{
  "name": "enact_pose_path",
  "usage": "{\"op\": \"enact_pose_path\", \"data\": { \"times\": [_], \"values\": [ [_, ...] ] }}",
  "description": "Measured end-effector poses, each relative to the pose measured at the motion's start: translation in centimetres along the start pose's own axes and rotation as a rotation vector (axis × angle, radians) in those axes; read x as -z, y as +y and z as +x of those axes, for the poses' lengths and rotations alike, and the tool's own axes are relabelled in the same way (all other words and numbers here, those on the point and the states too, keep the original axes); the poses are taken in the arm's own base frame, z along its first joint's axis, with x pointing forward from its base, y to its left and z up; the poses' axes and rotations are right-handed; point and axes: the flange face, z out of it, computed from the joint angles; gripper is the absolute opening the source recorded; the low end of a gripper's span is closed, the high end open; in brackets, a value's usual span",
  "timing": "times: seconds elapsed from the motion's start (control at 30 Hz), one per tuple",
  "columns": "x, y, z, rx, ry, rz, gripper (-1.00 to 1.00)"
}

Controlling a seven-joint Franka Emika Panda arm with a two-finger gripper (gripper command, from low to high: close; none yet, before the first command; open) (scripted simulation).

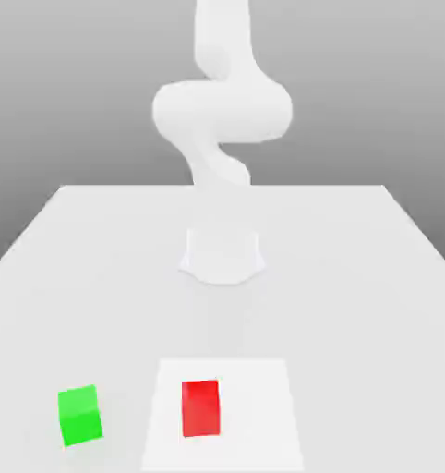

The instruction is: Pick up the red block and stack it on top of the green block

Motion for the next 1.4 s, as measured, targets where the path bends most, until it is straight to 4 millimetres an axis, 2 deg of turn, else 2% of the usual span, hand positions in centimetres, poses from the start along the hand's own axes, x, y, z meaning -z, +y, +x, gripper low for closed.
{"op": "enact_pose_path", "data": {
  "times": [0.2,0.4,0.57,0.73,0.9,0.93,1.17,1.33,1.4],
  "values": [
    [-13.4,3.1,-1.9,0.021,-0.144,-0.137,0.0],
    [-24.5,8.4,-6.1,0.041,-0.285,-0.27,0.0],
    [-31.8,14.1,-11.0,0.057,-0.403,-0.381,0.0],
    [-37.0,20.4,-16.4,0.072,-0.51,-0.481,0.0],
    [-41.3,23.4,-19.4,0.075,-0.523,-0.492,0.0],
    [-41.8,23.8,-19.7,0.075,-0.523,-0.493,-1.0],
    [-41.8,23.8,-19.8,0.075,-0.523,-0.493,-1.0],
    [-38.1,21.4,-17.5,0.075,-0.524,-0.493,-1.0],
    [-37.2,22.1,-15.2,0.034,-0.513,-0.505,-1.0]
  ]
}}
